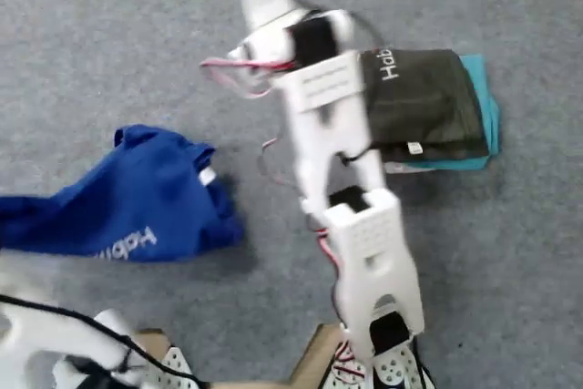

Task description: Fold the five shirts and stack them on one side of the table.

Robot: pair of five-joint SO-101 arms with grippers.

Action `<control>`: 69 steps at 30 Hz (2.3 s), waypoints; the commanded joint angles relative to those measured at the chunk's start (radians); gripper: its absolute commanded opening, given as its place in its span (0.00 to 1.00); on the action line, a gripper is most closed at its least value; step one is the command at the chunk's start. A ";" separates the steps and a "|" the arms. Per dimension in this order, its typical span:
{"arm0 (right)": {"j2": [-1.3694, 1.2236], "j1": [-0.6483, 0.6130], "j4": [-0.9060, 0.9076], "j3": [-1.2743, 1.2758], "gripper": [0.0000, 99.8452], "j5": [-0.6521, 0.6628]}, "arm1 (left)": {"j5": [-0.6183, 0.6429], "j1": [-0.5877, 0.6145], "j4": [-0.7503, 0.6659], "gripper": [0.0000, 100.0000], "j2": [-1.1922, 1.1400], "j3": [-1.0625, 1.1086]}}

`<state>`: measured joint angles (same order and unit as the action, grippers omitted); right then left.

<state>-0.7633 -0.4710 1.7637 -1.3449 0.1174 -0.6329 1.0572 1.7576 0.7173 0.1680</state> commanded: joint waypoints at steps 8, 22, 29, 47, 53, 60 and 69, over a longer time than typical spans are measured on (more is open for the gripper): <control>-0.295 -0.315 -0.040 -0.005 0.07 -0.100 | -0.032 0.378 -0.126 0.03 -0.371 -0.196; -0.344 -0.540 -0.141 -0.130 0.33 -0.100 | 0.117 0.489 -0.169 0.03 -0.723 -0.558; -0.346 -0.649 -0.143 -0.059 0.20 -0.094 | 0.117 0.476 -0.170 0.03 -0.727 -0.565; -0.344 -0.313 -0.146 -0.170 0.01 -0.028 | 0.086 0.199 -0.170 0.03 -0.735 -0.251; -0.340 -0.158 -0.138 -0.262 0.02 0.012 | 0.089 0.001 -0.370 0.03 -0.770 -0.096; -0.335 -0.008 -0.137 -0.280 0.33 -0.180 | 0.089 -0.058 -0.631 0.03 -0.870 0.007; -0.328 -0.104 0.005 -0.300 0.36 -0.180 | 0.089 -0.053 -0.617 0.03 -0.885 0.024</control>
<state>-1.1224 -0.5217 1.7530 -1.6241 -0.0606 -0.5409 1.0111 1.1454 -0.1926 0.1926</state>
